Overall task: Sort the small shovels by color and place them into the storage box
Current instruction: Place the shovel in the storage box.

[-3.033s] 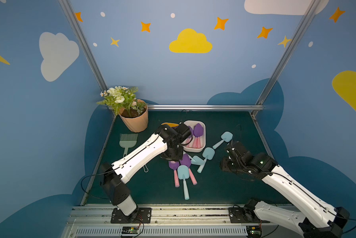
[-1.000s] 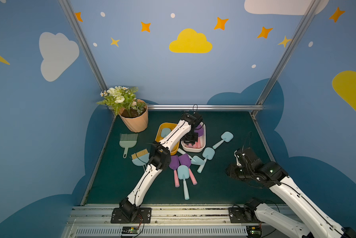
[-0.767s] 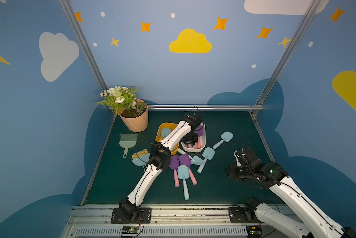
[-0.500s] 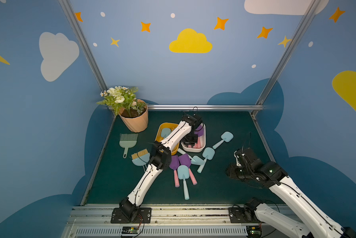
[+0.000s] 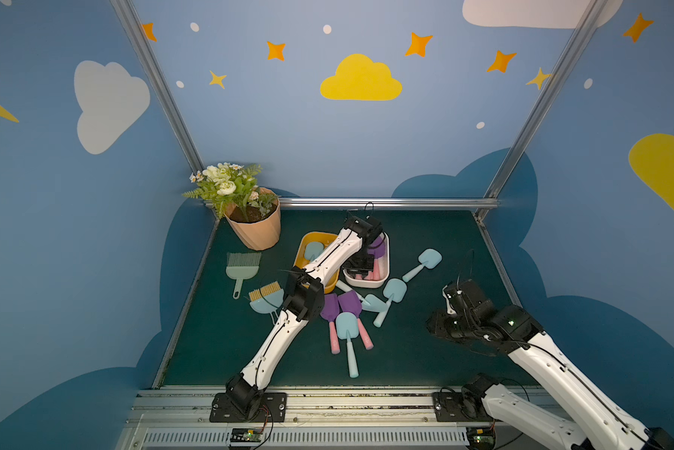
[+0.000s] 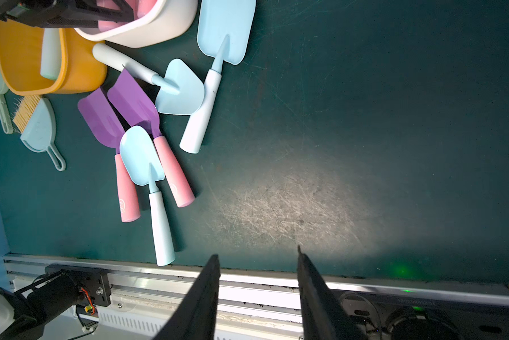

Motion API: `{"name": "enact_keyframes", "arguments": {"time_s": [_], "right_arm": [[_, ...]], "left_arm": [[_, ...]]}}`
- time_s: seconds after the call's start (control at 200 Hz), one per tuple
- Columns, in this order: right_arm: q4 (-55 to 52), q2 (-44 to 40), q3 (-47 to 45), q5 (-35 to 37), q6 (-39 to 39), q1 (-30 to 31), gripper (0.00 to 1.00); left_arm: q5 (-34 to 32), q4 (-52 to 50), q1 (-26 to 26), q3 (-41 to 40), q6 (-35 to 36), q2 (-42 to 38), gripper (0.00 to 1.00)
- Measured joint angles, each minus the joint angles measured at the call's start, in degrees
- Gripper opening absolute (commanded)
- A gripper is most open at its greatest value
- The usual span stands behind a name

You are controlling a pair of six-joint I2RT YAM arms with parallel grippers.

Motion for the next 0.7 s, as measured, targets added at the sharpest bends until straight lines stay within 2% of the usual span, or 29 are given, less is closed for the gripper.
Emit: {"name": "enact_keyframes", "arguments": {"time_s": [0.425, 0.701], "right_arm": [[0.1, 0.2, -0.4, -0.1, 0.0, -0.2, 0.44], [0.2, 0.1, -0.7, -0.2, 0.0, -0.2, 0.44]], "left_arm": [[0.3, 0.0, 0.2, 0.0, 0.0, 0.0, 0.15], [0.4, 0.0, 0.2, 0.0, 0.0, 0.1, 0.15]]}}
